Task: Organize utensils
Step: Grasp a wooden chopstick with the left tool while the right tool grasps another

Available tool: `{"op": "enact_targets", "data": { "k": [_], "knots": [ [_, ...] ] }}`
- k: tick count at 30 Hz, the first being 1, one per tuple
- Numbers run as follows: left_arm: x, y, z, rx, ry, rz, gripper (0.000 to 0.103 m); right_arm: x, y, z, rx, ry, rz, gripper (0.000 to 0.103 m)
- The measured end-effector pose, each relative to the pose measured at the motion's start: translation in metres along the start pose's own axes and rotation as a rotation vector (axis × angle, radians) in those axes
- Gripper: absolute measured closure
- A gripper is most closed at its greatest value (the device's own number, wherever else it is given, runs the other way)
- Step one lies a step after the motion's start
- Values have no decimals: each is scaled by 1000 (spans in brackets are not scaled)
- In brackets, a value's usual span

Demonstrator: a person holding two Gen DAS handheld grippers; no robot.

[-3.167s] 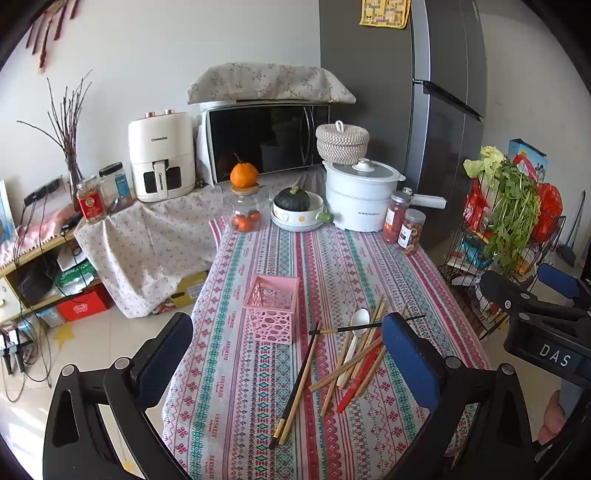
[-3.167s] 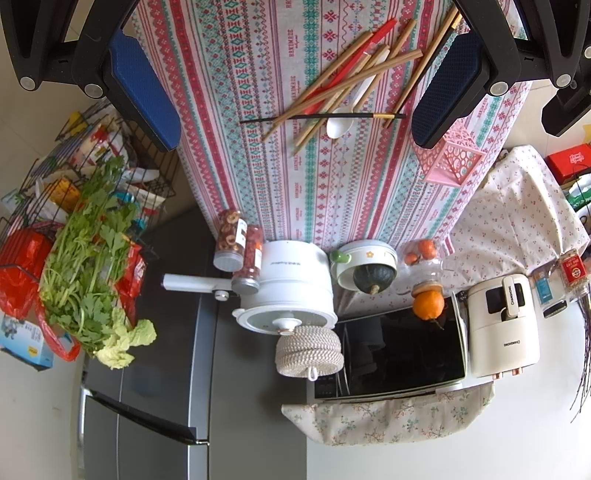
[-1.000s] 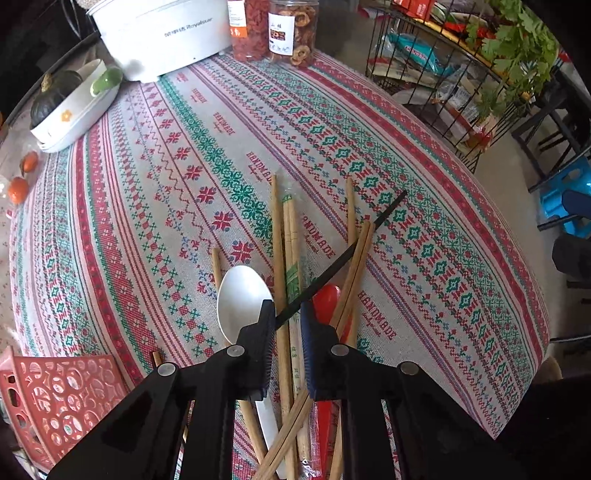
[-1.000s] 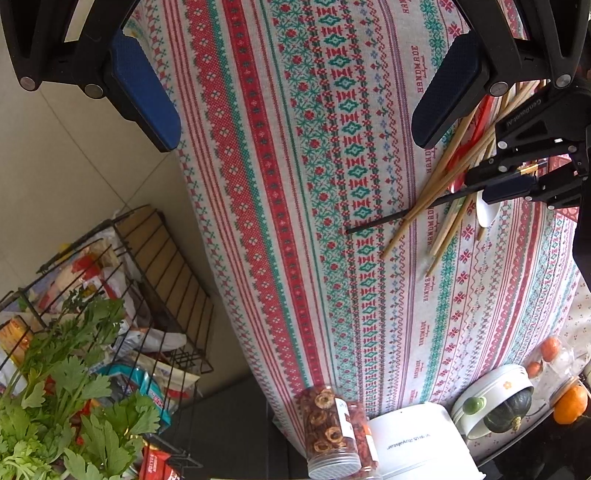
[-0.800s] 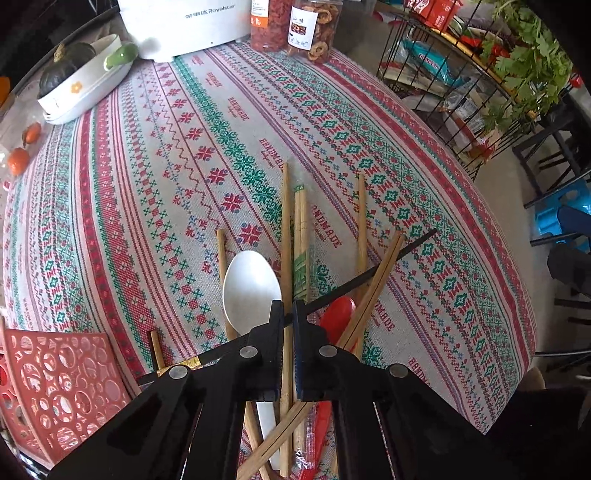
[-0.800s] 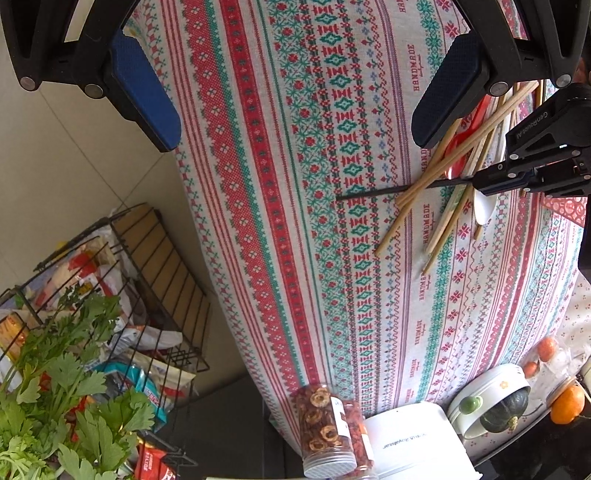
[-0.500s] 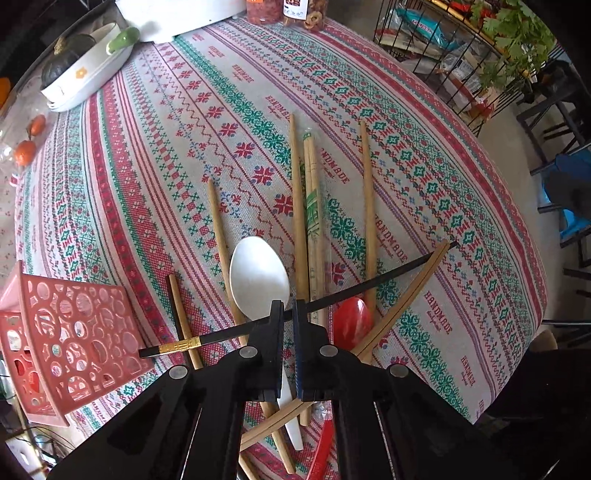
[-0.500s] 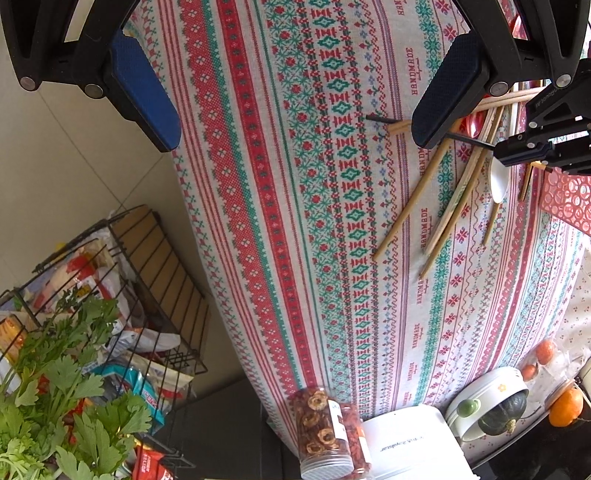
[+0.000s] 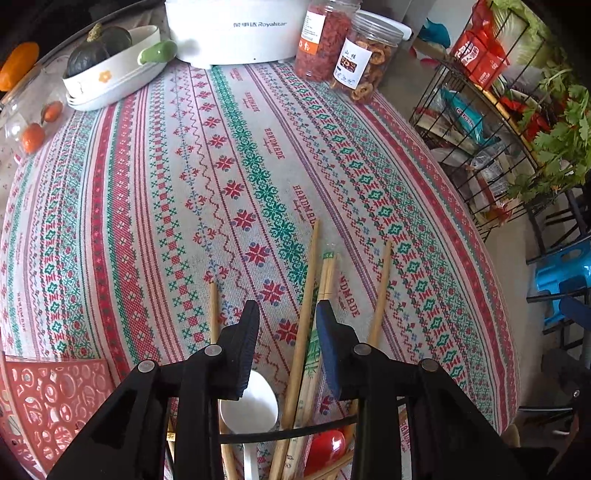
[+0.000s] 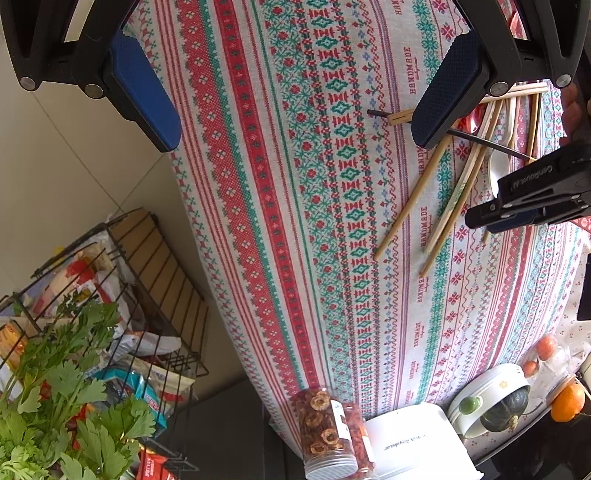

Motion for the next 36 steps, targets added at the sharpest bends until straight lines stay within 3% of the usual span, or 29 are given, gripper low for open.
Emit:
{"op": "enact_targets", "data": {
  "k": [8,19,32,34,36],
  "knots": [
    [-4,8,18,-9,-54,9,74,1,-5,2,15,-2,-7,1],
    [-7,-12,14,-43,-48,-167,86,-1,-13,18,-8,-33,-13,1],
    [-4,-20,12,29,-46,-145,89,-3,-16,32,-7,-63,-9,0],
    [-2,-21,12,48,-51,-139,96,-3,-18,37,1,-68,-8,1],
    [0,-21,2,30,-8,-150,96,-1,-20,41,16,-70,6,1]
  ]
}}
Point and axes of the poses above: each gripper's, at about its wrist camera, not at the fingertips, and z roughly the way its jaws point, y to its right, x to its top, the point moved 6 cm from there along z, roughly the way its jaws point, and after that the axes turned 11 degrees about y, right-handed, at the moved point
